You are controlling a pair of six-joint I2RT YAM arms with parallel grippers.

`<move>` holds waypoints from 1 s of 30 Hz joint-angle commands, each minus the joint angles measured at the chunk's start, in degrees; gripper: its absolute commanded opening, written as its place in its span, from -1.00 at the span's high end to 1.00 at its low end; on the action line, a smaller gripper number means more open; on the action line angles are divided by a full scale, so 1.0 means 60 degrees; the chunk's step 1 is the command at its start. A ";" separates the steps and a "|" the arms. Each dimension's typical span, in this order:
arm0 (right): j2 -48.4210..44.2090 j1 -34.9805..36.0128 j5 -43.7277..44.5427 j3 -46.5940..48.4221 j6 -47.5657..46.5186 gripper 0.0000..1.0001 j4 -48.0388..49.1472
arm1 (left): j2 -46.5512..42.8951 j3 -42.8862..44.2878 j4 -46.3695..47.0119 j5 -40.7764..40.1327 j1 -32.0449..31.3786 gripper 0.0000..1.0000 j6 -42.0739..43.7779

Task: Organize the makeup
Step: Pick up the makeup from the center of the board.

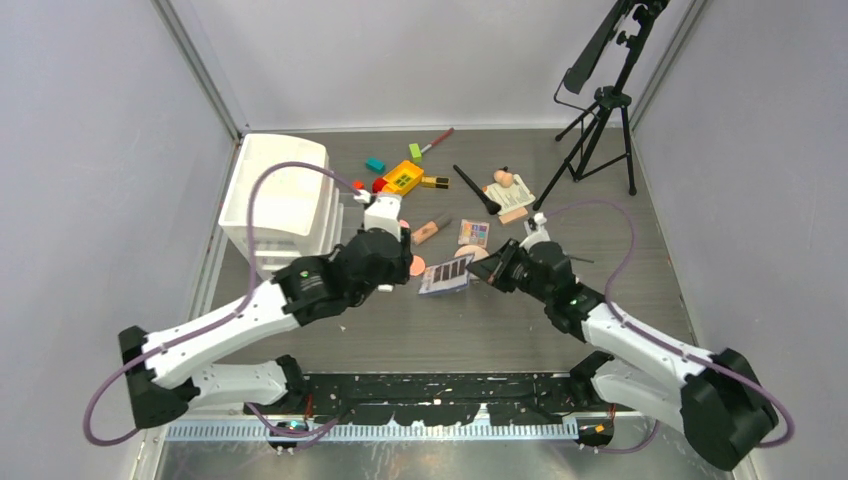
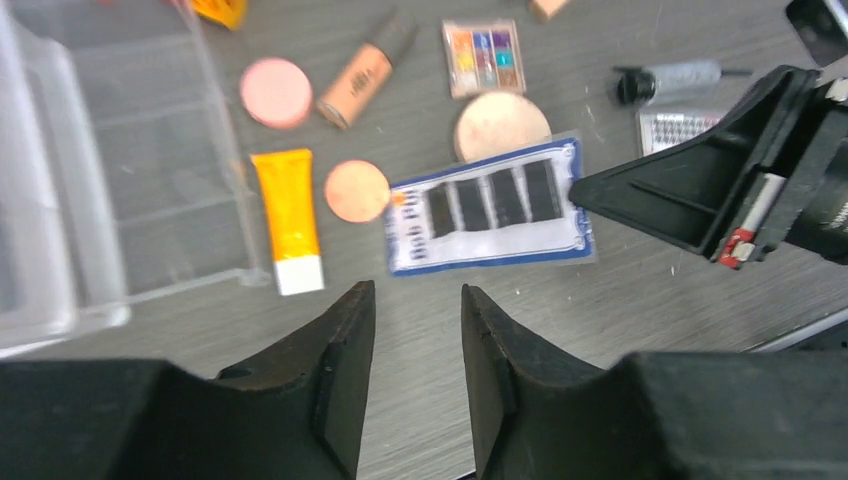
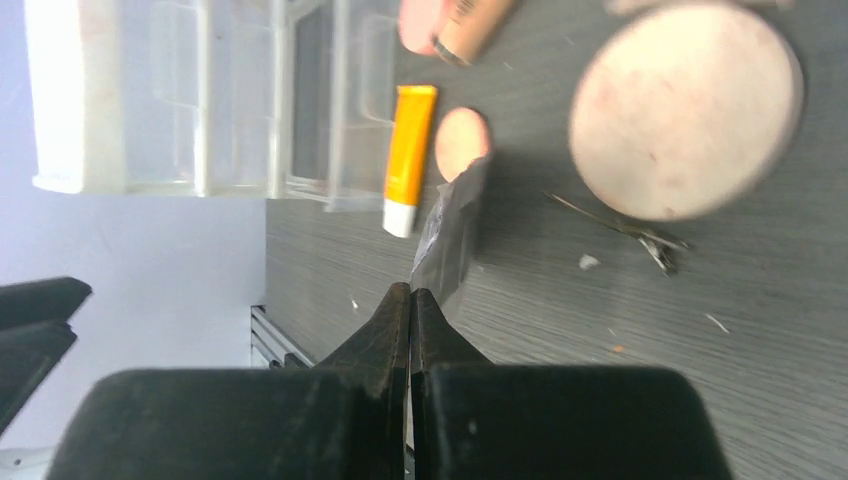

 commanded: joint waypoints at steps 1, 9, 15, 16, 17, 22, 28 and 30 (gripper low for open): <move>-0.1002 -0.0034 0.0337 0.1947 -0.1879 1.00 -0.2274 | -0.0986 0.1254 -0.1280 -0.1264 0.0194 0.21 0.1170; 0.0691 -0.0020 -0.0732 0.4810 -0.2634 0.99 -0.3155 | -0.1943 0.2391 -0.2898 -0.2863 0.0220 0.18 0.2397; 0.2597 0.0186 -0.1848 0.6285 -0.2331 0.99 -0.1978 | -0.3098 0.1706 -0.3242 -0.3962 0.0221 0.16 0.2478; 0.2874 0.0281 -0.1760 0.6514 -0.2357 0.99 -0.1949 | -0.3294 0.1559 -0.3250 -0.4053 0.0219 0.16 0.2465; 0.3121 0.0389 -0.1645 0.6738 -0.2396 0.99 -0.1945 | -0.3483 0.1400 -0.3213 -0.4114 0.0221 0.16 0.2465; 0.4262 0.1040 -0.0694 0.7863 -0.2379 0.99 -0.1976 | -0.4038 0.0918 -0.3042 -0.4658 0.0220 0.18 0.2504; 0.4961 0.2217 0.3069 0.8507 -0.1958 0.99 -0.1435 | -0.3995 0.0489 -0.2789 -0.5115 0.0221 0.25 0.2497; 0.5323 0.2498 0.3986 0.8686 -0.1701 0.99 -0.1178 | -0.3930 0.0520 -0.2879 -0.5192 0.0219 0.24 0.2395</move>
